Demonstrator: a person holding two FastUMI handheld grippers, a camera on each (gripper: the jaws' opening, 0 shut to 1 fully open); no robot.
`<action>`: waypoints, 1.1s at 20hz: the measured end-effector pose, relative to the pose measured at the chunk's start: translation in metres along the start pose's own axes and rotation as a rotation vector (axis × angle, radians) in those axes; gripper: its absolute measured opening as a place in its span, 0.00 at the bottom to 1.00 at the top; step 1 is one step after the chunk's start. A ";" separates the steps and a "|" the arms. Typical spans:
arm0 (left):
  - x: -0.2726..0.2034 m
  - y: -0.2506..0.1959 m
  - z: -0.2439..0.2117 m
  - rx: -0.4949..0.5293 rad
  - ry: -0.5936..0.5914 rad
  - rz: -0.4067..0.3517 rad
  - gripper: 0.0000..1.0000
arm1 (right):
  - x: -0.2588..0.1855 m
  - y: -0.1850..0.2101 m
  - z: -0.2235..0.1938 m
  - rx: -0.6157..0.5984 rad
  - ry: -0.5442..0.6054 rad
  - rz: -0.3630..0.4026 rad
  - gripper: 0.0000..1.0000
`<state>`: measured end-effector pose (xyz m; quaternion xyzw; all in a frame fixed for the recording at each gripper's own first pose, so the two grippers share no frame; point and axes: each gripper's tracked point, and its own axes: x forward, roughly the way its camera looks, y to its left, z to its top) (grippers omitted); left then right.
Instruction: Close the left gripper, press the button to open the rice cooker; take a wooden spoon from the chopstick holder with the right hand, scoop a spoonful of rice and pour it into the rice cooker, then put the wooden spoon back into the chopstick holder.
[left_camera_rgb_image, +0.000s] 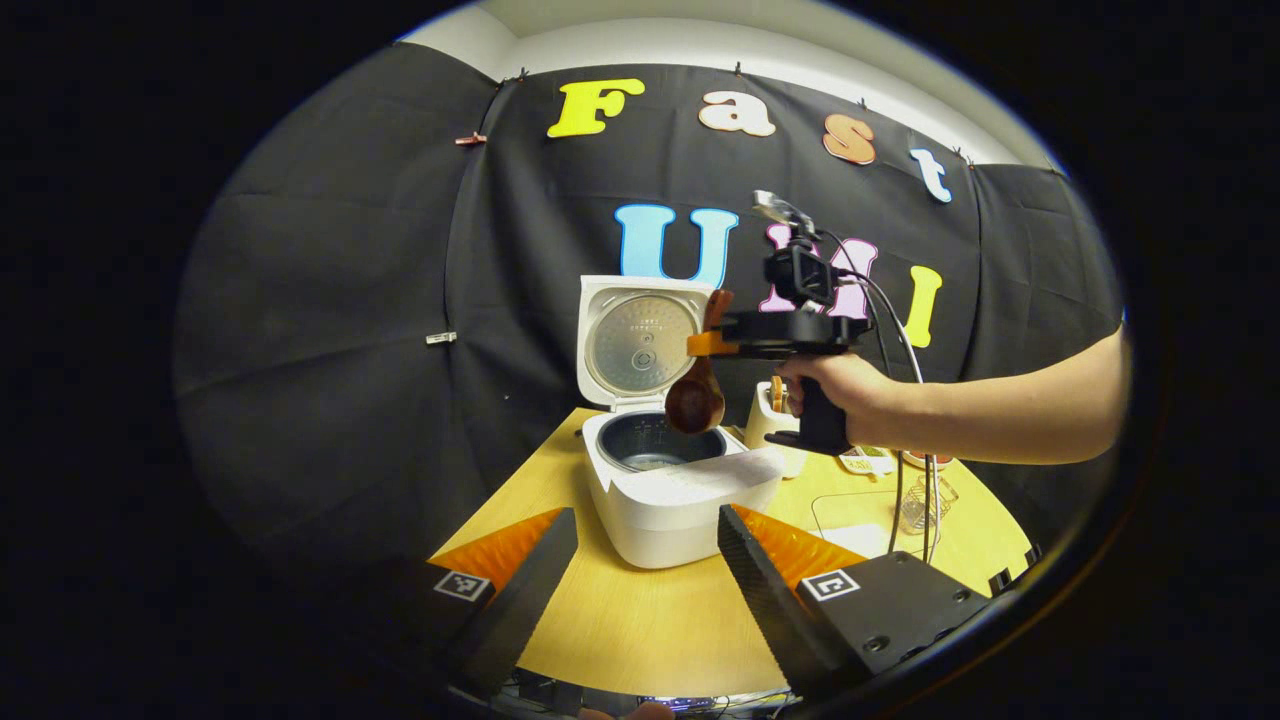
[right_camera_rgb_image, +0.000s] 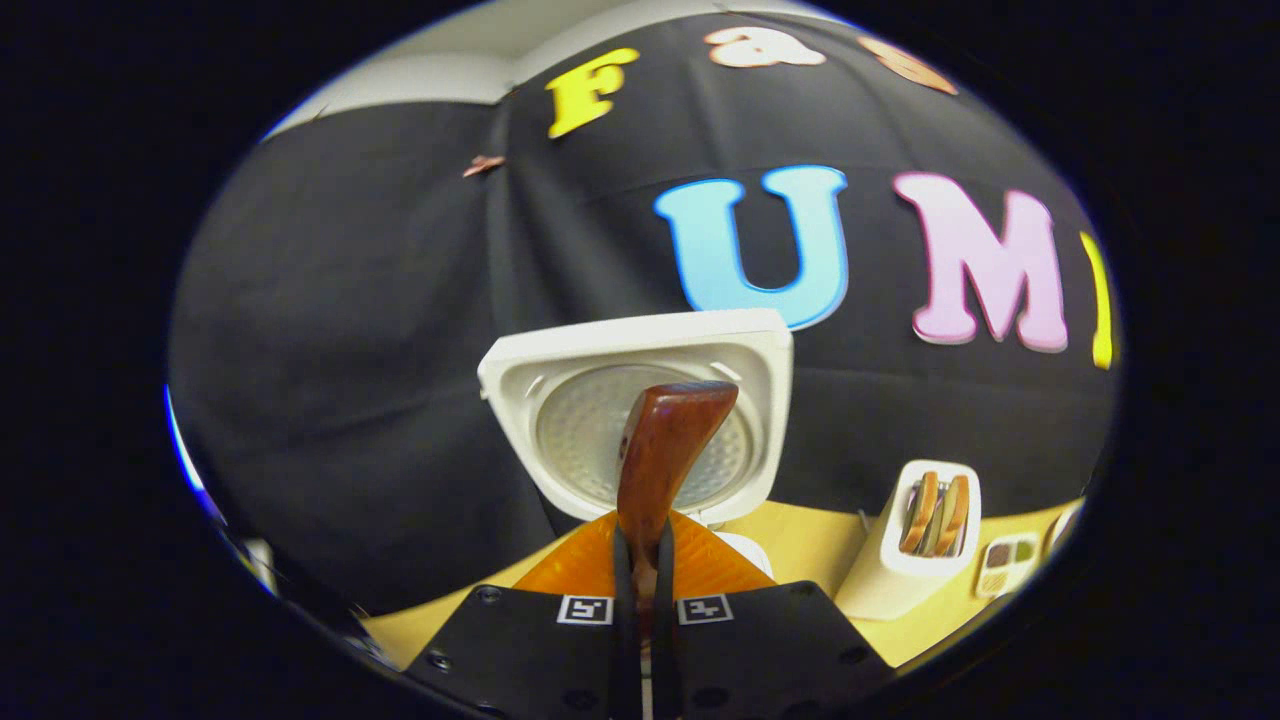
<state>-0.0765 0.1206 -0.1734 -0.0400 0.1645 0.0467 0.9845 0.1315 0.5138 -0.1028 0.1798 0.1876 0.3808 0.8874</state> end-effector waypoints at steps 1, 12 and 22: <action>-0.001 -0.003 0.002 0.005 -0.002 -0.003 0.98 | -0.005 -0.009 0.009 0.070 -0.009 -0.007 0.09; 0.003 -0.056 0.036 0.039 -0.067 -0.070 0.98 | -0.142 -0.108 0.108 0.233 -0.245 -0.088 0.08; 0.006 -0.106 0.052 0.088 -0.087 -0.121 0.97 | -0.277 -0.245 0.103 0.061 -0.300 -0.336 0.08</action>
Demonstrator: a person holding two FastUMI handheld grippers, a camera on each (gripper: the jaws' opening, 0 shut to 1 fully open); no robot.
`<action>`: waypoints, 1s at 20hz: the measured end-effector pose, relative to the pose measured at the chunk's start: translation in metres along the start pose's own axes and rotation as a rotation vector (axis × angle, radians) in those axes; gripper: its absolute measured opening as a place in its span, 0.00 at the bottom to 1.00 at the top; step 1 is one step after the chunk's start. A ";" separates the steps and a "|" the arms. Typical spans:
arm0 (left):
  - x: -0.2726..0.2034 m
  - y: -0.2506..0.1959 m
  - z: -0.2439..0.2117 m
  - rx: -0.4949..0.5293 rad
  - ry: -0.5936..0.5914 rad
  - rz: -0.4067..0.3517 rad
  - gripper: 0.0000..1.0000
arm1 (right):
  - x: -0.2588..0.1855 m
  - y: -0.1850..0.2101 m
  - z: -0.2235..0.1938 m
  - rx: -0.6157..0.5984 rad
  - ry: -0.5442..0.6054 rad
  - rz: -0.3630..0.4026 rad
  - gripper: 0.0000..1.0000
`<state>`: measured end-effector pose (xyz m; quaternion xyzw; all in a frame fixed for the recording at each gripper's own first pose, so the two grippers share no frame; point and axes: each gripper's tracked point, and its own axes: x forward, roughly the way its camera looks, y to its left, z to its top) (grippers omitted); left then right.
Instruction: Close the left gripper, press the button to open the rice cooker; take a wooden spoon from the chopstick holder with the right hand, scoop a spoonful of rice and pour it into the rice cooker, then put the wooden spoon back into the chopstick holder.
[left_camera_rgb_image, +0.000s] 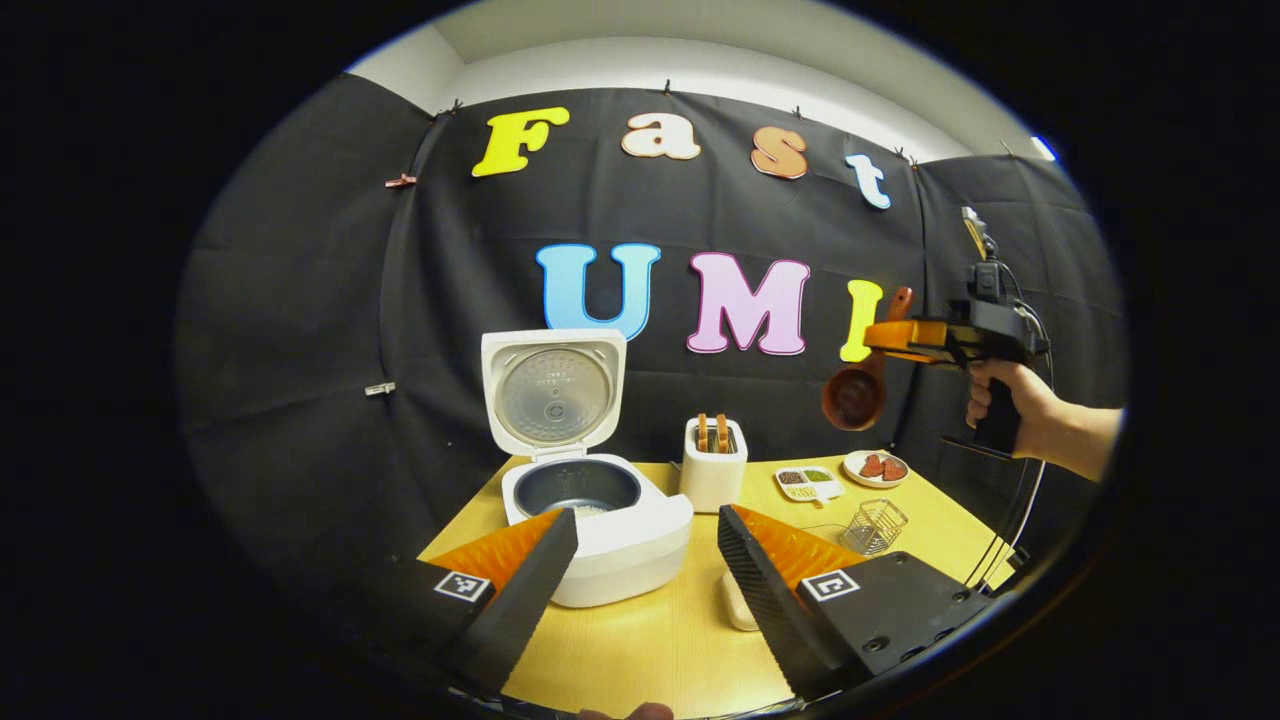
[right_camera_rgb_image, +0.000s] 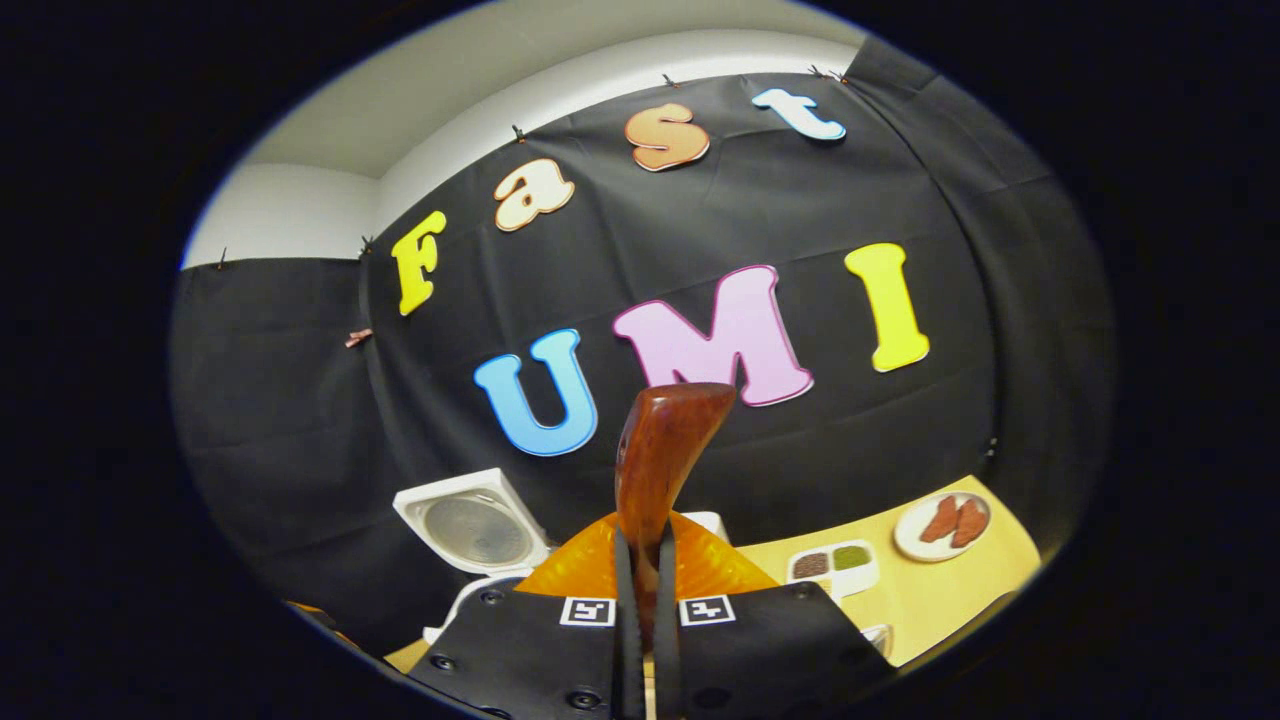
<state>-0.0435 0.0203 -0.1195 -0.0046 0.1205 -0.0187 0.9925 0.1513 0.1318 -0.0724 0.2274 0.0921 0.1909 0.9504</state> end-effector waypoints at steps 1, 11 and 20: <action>0.001 -0.004 0.001 0.009 0.000 -0.002 0.97 | -0.005 -0.020 -0.002 -0.013 0.005 -0.032 0.08; 0.002 -0.027 0.012 0.033 0.021 0.002 0.97 | -0.017 -0.174 -0.104 -0.003 0.179 -0.305 0.08; 0.000 -0.030 0.011 0.046 0.062 0.036 0.97 | -0.003 -0.206 -0.188 0.066 0.336 -0.320 0.09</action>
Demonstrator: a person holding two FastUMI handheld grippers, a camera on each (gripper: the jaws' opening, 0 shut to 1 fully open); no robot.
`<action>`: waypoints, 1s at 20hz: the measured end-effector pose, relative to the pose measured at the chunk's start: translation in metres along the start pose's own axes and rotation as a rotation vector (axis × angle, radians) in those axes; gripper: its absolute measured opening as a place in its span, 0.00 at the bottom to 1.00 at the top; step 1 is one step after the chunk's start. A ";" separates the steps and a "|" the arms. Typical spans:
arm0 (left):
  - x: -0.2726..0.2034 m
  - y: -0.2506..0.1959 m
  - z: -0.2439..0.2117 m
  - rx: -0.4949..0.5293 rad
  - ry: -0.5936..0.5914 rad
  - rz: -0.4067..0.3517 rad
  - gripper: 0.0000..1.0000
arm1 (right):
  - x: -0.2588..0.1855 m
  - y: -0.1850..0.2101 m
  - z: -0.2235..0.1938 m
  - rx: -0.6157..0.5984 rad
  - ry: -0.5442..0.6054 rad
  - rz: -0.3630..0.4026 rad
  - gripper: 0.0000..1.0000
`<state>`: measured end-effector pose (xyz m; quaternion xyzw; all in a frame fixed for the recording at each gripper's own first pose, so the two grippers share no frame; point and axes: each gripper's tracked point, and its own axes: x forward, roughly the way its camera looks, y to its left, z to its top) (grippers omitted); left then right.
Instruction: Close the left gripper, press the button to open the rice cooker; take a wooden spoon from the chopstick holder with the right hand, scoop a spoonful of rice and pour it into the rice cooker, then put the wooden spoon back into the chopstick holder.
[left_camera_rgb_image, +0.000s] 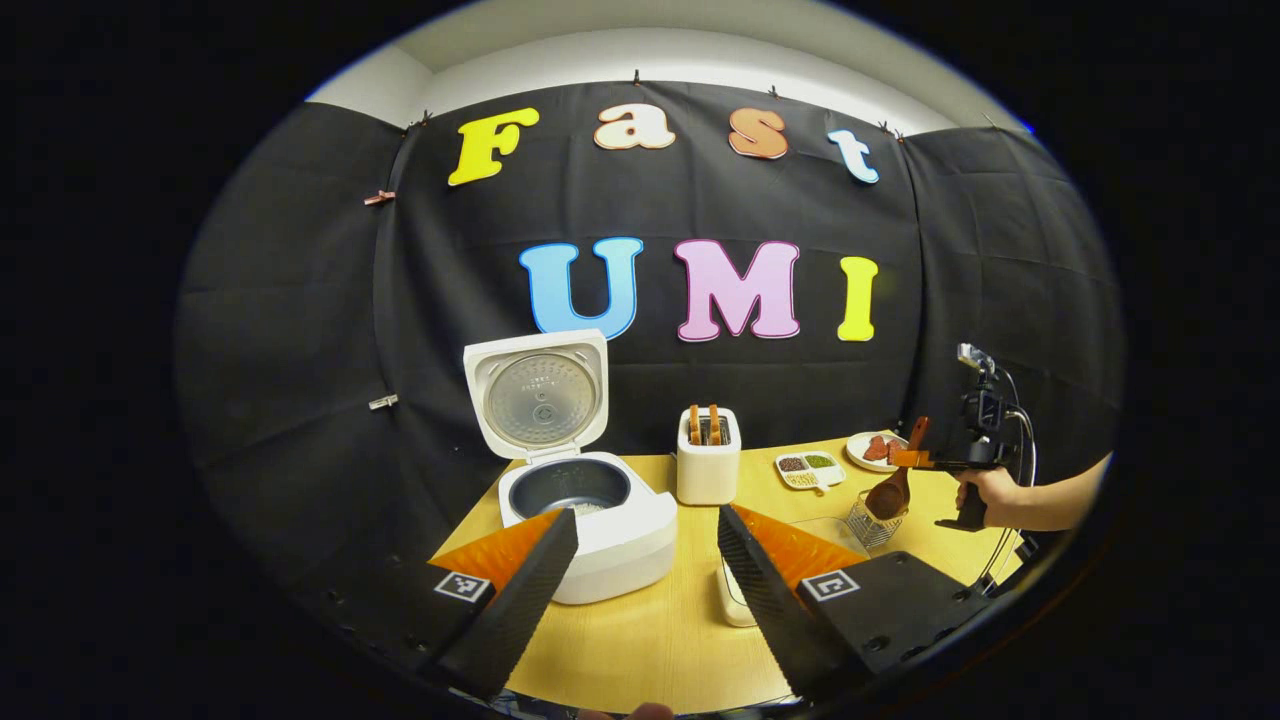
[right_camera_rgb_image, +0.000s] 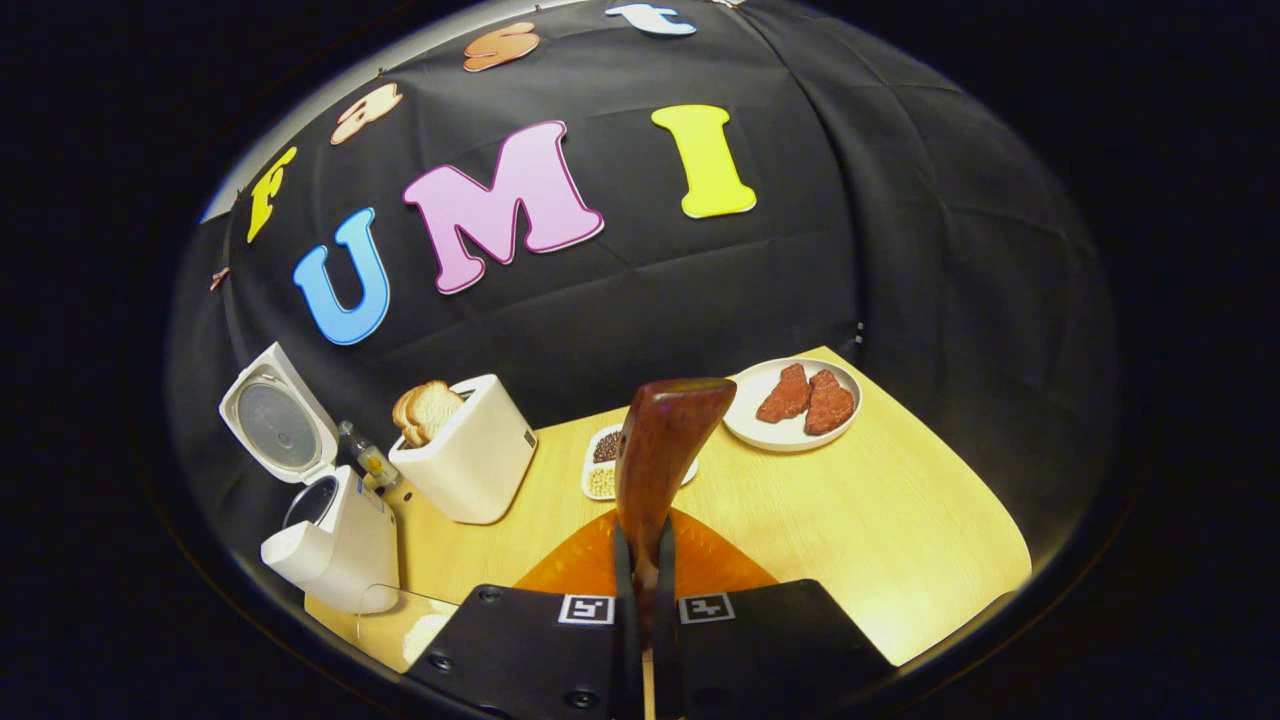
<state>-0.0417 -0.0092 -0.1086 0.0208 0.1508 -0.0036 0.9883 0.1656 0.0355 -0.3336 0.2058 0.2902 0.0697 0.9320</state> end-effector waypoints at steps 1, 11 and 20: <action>0.001 -0.001 -0.001 -0.011 0.005 0.000 0.97 | 0.003 -0.001 -0.006 0.003 0.018 0.001 0.09; 0.007 0.002 0.015 0.005 -0.010 -0.009 0.97 | 0.018 -0.021 -0.022 0.045 0.106 -0.049 0.23; 0.041 0.007 0.070 0.000 -0.131 -0.057 0.97 | -0.065 -0.046 -0.001 -0.013 0.038 -0.117 0.99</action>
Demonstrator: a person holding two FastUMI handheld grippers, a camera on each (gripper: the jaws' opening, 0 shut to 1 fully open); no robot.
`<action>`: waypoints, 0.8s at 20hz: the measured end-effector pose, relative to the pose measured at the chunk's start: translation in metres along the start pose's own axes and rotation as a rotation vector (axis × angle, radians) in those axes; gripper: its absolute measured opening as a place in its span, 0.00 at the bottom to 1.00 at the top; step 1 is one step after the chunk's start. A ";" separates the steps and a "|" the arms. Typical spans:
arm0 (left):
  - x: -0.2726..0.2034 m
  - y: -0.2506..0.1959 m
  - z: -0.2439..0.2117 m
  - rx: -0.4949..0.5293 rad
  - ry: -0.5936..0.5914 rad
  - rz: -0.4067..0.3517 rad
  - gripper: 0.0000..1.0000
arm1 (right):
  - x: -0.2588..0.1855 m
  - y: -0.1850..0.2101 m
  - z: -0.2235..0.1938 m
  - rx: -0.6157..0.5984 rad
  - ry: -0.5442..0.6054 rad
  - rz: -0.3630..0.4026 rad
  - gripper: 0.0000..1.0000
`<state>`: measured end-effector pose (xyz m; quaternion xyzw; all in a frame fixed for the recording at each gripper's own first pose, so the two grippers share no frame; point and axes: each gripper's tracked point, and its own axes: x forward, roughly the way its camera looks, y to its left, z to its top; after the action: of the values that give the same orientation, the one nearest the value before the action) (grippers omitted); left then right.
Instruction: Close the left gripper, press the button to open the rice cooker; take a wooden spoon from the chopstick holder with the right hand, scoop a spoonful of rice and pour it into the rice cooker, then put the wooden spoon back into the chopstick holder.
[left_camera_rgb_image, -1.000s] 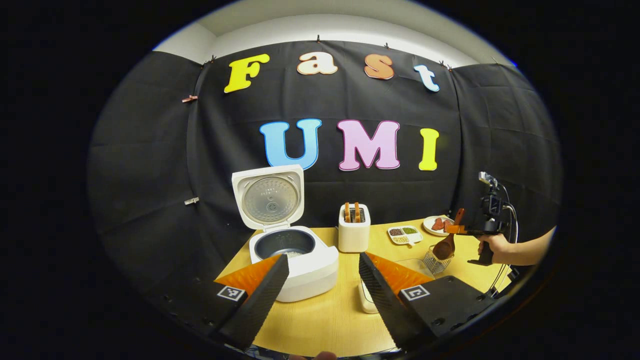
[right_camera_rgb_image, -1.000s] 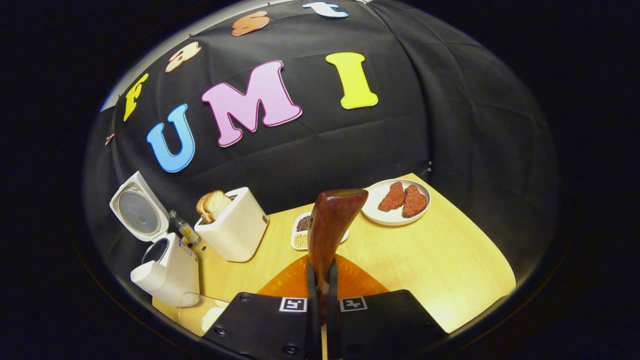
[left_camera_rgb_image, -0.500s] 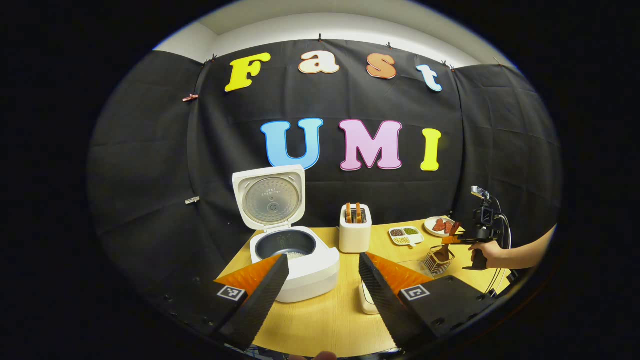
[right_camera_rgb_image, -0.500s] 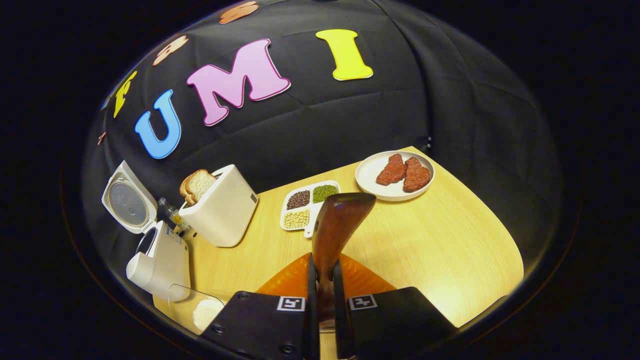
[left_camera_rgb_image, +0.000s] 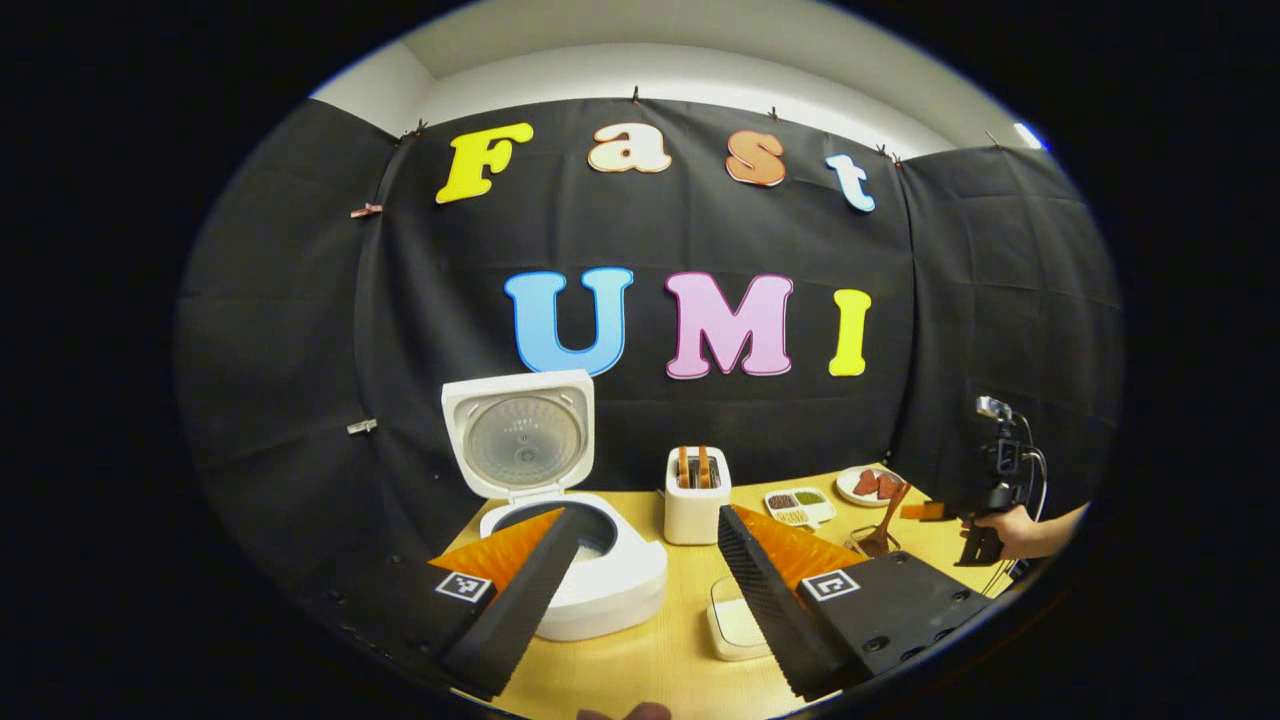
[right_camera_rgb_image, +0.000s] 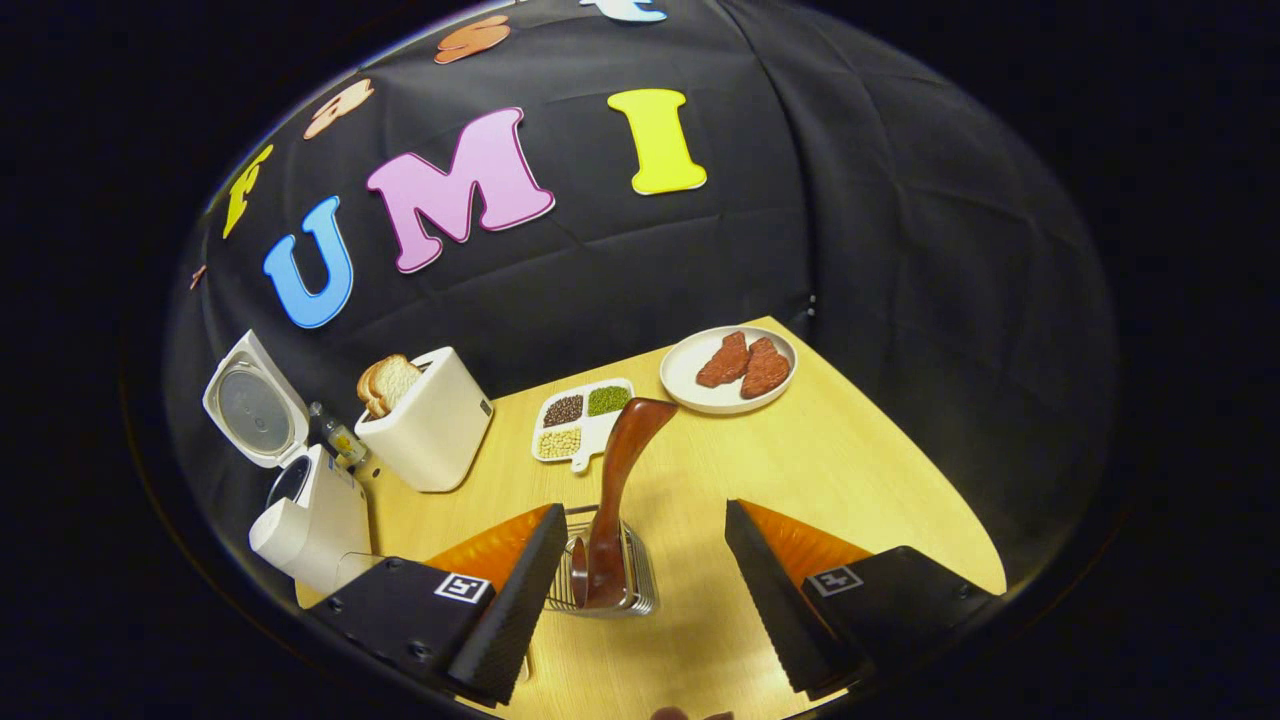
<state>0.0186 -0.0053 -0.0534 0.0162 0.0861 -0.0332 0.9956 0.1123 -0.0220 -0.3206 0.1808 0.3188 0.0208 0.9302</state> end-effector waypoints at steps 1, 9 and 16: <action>0.008 0.005 0.011 0.000 -0.024 0.000 0.96 | -0.015 -0.003 0.004 -0.013 -0.017 -0.009 0.98; 0.101 0.068 0.125 -0.006 -0.228 0.045 0.96 | -0.120 -0.019 0.026 -0.075 -0.162 -0.075 0.98; 0.202 0.146 0.160 -0.105 -0.275 0.135 0.96 | -0.183 -0.041 0.009 -0.058 -0.172 -0.174 0.98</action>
<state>0.2543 0.1211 0.0732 -0.0348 -0.0508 0.0365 0.9974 -0.0309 -0.0917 -0.2218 0.1266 0.2514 -0.0662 0.9573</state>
